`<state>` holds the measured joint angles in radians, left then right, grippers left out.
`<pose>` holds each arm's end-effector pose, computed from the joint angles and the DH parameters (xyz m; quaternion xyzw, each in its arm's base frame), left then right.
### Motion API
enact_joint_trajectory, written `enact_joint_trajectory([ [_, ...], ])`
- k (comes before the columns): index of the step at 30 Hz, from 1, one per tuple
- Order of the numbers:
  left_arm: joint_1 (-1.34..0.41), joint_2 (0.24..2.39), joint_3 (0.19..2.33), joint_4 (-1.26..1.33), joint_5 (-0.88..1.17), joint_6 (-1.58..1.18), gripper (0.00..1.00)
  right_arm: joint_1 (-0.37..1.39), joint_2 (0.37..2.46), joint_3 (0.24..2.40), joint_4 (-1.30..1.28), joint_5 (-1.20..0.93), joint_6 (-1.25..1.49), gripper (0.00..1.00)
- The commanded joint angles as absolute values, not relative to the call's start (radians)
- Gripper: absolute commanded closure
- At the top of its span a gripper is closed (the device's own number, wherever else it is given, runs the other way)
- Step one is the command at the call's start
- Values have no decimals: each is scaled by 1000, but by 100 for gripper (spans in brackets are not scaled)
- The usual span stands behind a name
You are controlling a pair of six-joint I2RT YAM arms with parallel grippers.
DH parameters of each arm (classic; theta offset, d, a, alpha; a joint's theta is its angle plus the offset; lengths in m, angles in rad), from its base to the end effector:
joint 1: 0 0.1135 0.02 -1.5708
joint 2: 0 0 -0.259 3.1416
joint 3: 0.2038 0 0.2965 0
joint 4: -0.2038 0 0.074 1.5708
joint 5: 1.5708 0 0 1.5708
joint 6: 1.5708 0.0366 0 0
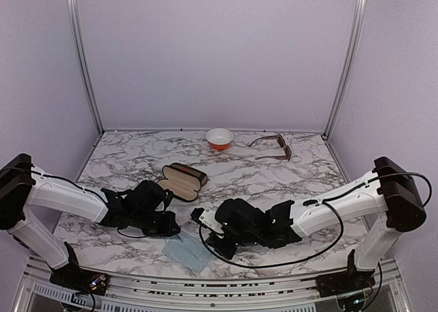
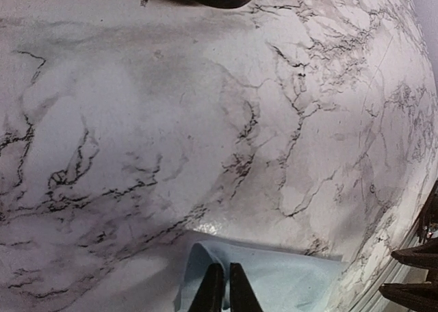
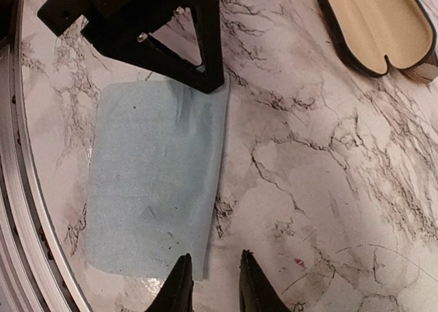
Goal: Organize the sunglasses
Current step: Smooth out the glasses cleaning cloth at the corner of the board.
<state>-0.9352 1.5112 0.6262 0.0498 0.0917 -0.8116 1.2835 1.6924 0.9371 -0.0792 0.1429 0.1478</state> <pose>0.1807 -0.2507 0.1034 0.0740 0.9293 -0.3028 0.1979 0.1121 0.3610 0.1336 -0.4788 0.7984 0.1853 0.3146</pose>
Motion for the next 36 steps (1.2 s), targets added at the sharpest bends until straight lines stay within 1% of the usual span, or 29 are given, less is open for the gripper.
enact_joint_trajectory([
  [1,-940,1503,656,66,65,-815,99,1308,1694,954,-60,160,132,76],
  [11,-942,1493,688,65,49,-853,100,1343,1726,980,-40,137,100,75],
  [25,-940,1516,708,77,55,-890,100,1359,1857,1073,-78,132,103,73],
  [36,-941,1526,704,88,59,-893,100,1363,1925,1091,-119,128,100,73],
])
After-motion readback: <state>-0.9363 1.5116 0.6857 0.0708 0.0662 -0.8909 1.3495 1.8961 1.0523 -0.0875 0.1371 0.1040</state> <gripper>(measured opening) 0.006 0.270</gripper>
